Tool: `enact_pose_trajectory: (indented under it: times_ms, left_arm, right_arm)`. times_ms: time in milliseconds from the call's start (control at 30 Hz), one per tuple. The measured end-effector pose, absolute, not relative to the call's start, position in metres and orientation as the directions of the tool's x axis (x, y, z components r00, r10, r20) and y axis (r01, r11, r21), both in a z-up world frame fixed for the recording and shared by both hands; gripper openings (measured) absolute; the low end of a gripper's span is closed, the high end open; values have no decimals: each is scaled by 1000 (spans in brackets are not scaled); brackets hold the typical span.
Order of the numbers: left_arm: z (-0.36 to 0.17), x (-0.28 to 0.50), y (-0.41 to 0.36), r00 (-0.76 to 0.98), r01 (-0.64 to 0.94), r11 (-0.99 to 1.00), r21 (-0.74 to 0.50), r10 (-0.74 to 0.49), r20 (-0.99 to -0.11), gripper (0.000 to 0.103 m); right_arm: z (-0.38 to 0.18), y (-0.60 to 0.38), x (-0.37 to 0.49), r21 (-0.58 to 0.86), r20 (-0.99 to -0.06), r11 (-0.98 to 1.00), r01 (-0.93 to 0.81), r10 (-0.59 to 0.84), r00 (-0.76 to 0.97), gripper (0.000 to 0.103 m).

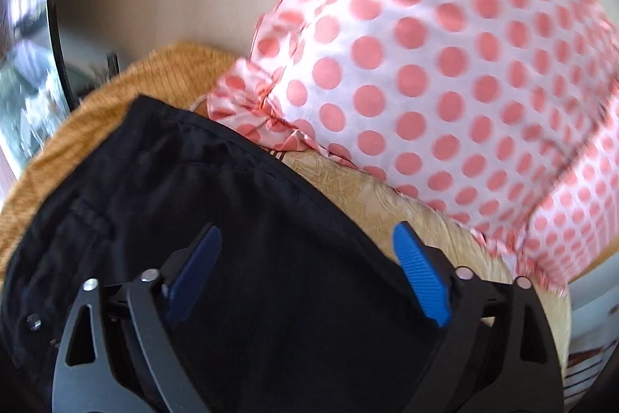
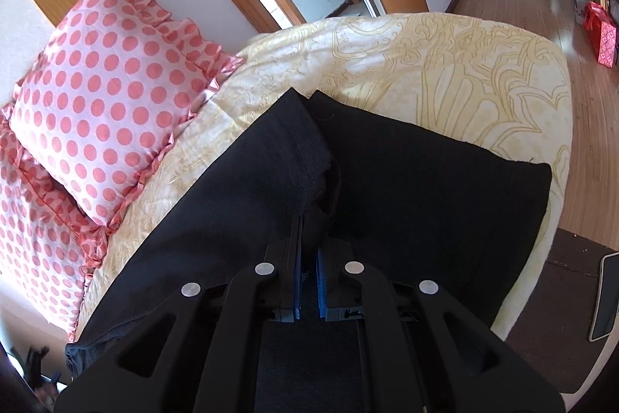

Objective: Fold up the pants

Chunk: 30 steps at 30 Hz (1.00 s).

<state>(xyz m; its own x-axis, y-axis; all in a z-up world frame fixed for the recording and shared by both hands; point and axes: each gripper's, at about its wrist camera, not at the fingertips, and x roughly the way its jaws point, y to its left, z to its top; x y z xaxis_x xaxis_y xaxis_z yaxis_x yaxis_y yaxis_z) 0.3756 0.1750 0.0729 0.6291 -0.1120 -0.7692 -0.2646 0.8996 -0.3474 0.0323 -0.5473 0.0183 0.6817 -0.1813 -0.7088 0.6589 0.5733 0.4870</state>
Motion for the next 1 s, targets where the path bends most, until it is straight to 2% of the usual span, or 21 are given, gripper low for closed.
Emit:
enact_pose_trajectory:
  times_ms: [67, 200, 233, 300, 367, 467, 633, 800, 1000]
  left_arm:
    - [60, 397, 181, 586, -316, 871, -376, -132, -799, 77]
    - [41, 419, 189, 563, -394, 802, -449, -175, -807, 73]
    - [39, 422, 189, 556, -398, 806, -437, -167, -814, 68]
    - [31, 428, 189, 520, -418, 820, -390, -135, -843, 57]
    - [28, 429, 191, 514, -433, 826, -361, -103, -852, 37]
    - [27, 421, 202, 533, -446, 808, -385, -106, -839, 11]
    - [37, 385, 216, 600, -409, 797, -445, -133, -789, 7]
    - [81, 319, 222, 698, -313, 816, -487, -150, -700, 6]
    - [122, 197, 228, 790, -200, 831, -520, -177, -587, 6]
  right_arm:
    - [19, -548, 33, 480, -713, 581, 657, -178, 678, 6]
    - [19, -549, 34, 475, -718, 593, 650, -166, 676, 6]
    - [19, -549, 34, 471, -719, 597, 649, -166, 675, 6]
    - [20, -547, 35, 460, -722, 606, 649, -170, 671, 6]
    - [20, -547, 37, 455, -722, 612, 647, -172, 670, 6]
    - [20, -548, 37, 460, -718, 613, 643, -170, 675, 6]
    - [26, -551, 36, 481, -696, 616, 624, -164, 699, 6]
    - [46, -553, 32, 500, -652, 635, 588, -171, 739, 6]
    - [71, -551, 23, 510, -601, 654, 559, -194, 776, 6]
